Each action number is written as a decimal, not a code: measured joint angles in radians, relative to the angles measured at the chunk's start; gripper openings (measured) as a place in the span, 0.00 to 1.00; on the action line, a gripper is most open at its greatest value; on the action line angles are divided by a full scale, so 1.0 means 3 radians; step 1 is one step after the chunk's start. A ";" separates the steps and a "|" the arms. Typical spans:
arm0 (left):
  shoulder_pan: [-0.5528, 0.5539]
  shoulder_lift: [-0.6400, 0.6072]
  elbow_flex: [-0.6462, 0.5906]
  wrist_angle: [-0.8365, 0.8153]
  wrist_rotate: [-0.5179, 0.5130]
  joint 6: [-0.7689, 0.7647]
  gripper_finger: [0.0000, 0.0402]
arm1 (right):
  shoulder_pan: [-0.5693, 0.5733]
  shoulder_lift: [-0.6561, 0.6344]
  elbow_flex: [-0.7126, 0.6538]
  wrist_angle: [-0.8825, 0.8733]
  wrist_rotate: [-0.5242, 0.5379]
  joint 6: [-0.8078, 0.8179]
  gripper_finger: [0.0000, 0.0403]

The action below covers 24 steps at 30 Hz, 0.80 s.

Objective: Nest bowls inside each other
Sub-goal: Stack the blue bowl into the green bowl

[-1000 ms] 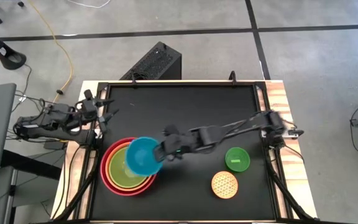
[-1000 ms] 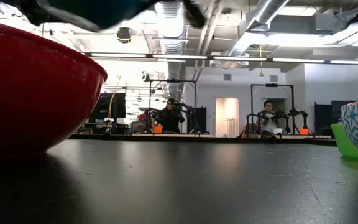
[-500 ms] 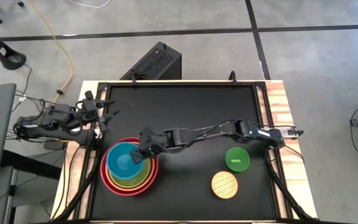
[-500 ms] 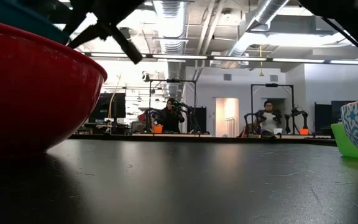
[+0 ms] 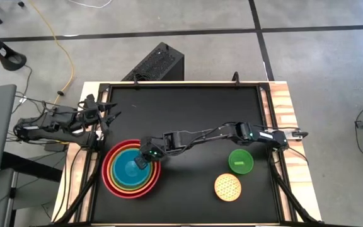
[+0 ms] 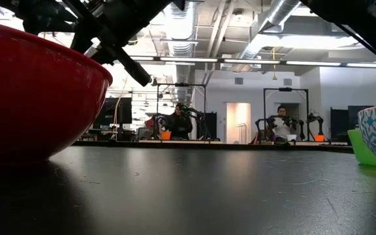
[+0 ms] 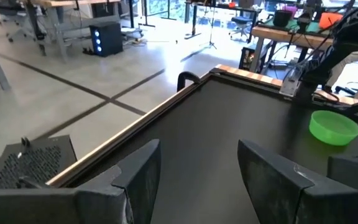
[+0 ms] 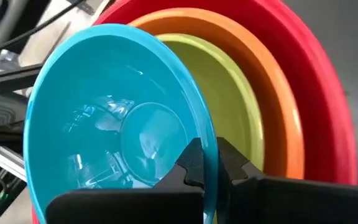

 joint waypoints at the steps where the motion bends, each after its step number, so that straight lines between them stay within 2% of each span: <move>1: 0.0000 0.0000 0.0000 -0.0002 0.0000 -0.0031 0.50 | -0.0006 0.0000 -0.0005 -0.0013 -0.0003 -0.0042 0.04; 16: -0.0001 0.0000 0.0000 0.0005 0.0003 -0.0146 0.50 | -0.0014 0.0003 -0.0008 0.0000 -0.0027 -0.0258 0.34; 24: 0.0000 0.0000 0.0000 0.0004 0.0000 -0.0112 0.50 | -0.0083 -0.0032 0.0020 -0.0015 -0.0197 -0.0316 0.52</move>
